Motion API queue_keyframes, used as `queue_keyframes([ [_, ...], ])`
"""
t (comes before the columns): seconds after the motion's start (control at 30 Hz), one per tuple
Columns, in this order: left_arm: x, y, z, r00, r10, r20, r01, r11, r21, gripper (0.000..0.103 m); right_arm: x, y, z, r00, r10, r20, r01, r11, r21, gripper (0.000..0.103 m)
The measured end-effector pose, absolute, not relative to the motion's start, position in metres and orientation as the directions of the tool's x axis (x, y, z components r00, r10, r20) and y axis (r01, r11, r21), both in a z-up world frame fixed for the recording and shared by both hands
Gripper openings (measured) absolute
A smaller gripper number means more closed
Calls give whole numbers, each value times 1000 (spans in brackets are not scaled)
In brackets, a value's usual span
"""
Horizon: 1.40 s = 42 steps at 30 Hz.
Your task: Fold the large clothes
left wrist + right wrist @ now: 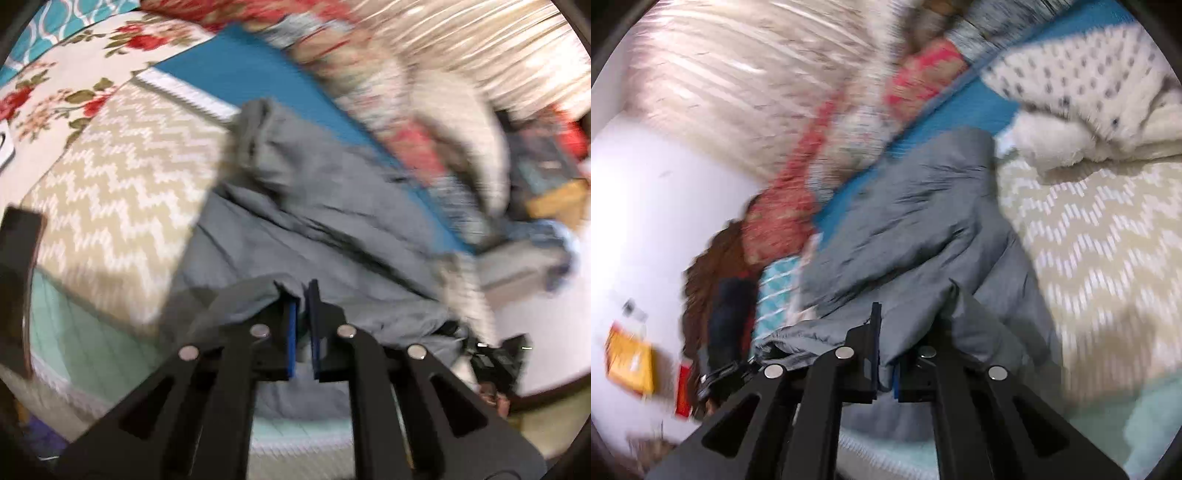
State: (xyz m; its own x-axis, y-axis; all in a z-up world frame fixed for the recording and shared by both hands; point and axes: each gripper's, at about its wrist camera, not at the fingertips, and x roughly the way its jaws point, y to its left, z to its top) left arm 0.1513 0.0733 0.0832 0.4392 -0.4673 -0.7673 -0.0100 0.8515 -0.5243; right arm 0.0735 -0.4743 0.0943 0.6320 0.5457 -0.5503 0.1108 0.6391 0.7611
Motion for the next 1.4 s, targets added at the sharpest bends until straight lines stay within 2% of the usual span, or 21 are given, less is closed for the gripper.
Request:
queue_keyframes([
  [0.1, 197, 50, 37, 380, -300, -875, -61, 936, -348, 8, 128, -470, 35, 576, 488, -656, 272, 642, 717, 87],
  [0.13, 208, 43, 21, 358, -263, -896, -62, 951, -304, 8, 136, -472, 18, 566, 491, -662, 305, 621, 722, 87],
  [0.2, 216, 32, -2, 358, -215, -909, -27, 970, -240, 9, 140, -476, -6, 596, 524, -609, 331, 530, 781, 87],
  [0.27, 214, 23, 3, 400, -164, -902, 2, 984, -178, 9, 135, -482, -9, 625, 538, -566, 341, 464, 818, 86],
  [0.33, 209, 20, 10, 408, -148, -901, 34, 989, -147, 9, 123, -492, -5, 663, 551, -507, 322, 402, 857, 78],
  [0.4, 198, 29, 22, 437, -170, -883, 56, 985, -161, 10, 99, -506, 11, 722, 549, -422, 256, 354, 899, 55],
  [0.47, 182, 49, 38, 481, -218, -849, 45, 973, -225, 14, 75, -519, 29, 764, 499, -409, 221, 394, 892, 37],
  [0.5, 176, 56, 45, 499, -236, -834, 39, 967, -250, 20, 62, -524, 43, 782, 464, -417, 201, 445, 873, 35],
  [0.53, 168, 63, 52, 521, -247, -817, 29, 962, -273, 24, 55, -523, 51, 783, 449, -430, 190, 486, 853, 35],
  [0.6, 150, 74, 67, 581, -250, -775, 4, 953, -304, 50, 49, -514, 71, 760, 415, -499, 169, 616, 770, 35],
  [0.63, 150, 71, 74, 604, -239, -760, 2, 954, -298, 55, 52, -505, 75, 746, 406, -527, 154, 665, 731, 35],
  [0.73, 149, 48, 87, 641, -236, -730, 72, 966, -249, 56, 70, -473, 75, 693, 397, -603, 117, 762, 636, 35],
  [0.83, 168, 21, 80, 604, -235, -762, 108, 971, -214, 56, 96, -441, 58, 659, 385, -647, 119, 796, 594, 35],
  [0.93, 192, -3, 48, 554, -119, -824, 109, 992, -69, 56, 120, -434, 21, 583, 315, -749, 268, 795, 544, 36],
  [1.0, 209, -14, 8, 458, -13, -889, 125, 991, 49, 57, 120, -437, 8, 597, 297, -745, 297, 781, 550, 39],
  [1.03, 211, -15, -1, 461, -8, -887, 132, 989, 60, 58, 119, -436, 10, 597, 285, -750, 299, 788, 538, 39],
  [1.17, 209, -15, 7, 480, -2, -877, 130, 989, 69, 58, 117, -435, 18, 558, 276, -783, 284, 823, 492, 39],
  [1.27, 196, -2, 31, 505, -69, -860, 126, 992, -6, 58, 102, -439, 40, 581, 286, -762, 271, 815, 513, 39],
  [1.33, 176, 20, 55, 571, -108, -814, 114, 992, -52, 59, 81, -444, 55, 612, 264, -746, 242, 835, 494, 39],
  [1.37, 166, 34, 64, 591, -114, -798, 97, 993, -70, 62, 68, -447, 62, 625, 246, -740, 232, 847, 478, 39],
  [1.4, 159, 45, 68, 599, -117, -792, 79, 993, -87, 71, 59, -450, 66, 634, 239, -735, 228, 851, 473, 39],
])
